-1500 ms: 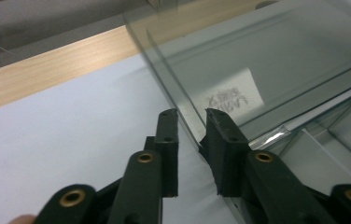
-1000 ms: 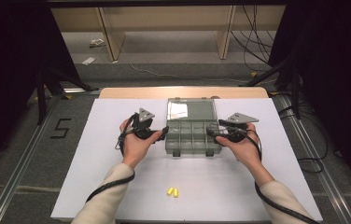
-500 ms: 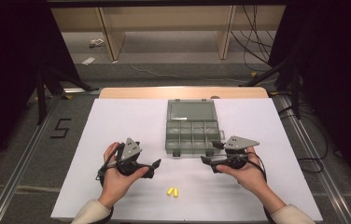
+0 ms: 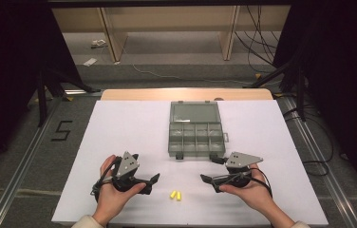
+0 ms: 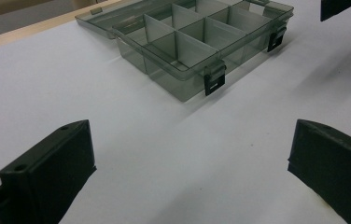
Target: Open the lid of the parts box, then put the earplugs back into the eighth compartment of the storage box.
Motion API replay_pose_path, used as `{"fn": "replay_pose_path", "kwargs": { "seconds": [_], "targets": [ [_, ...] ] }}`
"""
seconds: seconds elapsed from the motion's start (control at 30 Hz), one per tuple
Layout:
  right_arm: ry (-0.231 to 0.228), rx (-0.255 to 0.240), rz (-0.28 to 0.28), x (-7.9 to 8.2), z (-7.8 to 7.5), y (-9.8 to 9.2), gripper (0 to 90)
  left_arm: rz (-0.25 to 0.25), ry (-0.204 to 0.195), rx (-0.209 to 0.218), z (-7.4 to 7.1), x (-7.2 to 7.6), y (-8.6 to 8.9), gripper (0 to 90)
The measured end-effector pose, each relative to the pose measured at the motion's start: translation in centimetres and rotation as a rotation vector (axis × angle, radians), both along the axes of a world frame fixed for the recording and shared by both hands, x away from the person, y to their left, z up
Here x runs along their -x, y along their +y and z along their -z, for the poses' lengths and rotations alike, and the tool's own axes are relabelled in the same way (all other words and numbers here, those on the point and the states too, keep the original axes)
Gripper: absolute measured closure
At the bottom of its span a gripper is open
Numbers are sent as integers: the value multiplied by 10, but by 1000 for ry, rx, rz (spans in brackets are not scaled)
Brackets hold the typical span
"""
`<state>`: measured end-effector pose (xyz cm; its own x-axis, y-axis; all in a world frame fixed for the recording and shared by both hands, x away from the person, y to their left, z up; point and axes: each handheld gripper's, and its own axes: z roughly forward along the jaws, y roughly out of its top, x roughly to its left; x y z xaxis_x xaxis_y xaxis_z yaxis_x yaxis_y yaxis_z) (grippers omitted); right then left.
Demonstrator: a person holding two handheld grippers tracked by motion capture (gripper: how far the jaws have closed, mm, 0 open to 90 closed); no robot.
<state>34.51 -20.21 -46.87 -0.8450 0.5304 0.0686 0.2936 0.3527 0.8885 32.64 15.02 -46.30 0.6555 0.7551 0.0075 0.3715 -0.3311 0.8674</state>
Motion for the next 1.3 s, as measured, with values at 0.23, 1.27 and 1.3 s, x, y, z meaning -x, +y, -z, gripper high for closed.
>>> {"fn": "replay_pose_path", "kwargs": {
  "seconds": [0.23,1.27,1.3],
  "targets": [
    [-6,2,-11,1,0,4,236,-5,-9,4,0,-1,1,0],
    [53,169,-232,13,23,63,328,-2,-5,-9,2,-3,-5,0],
    [53,169,-232,13,23,63,328,0,-3,-11,3,-4,-5,0]
  ]
}}
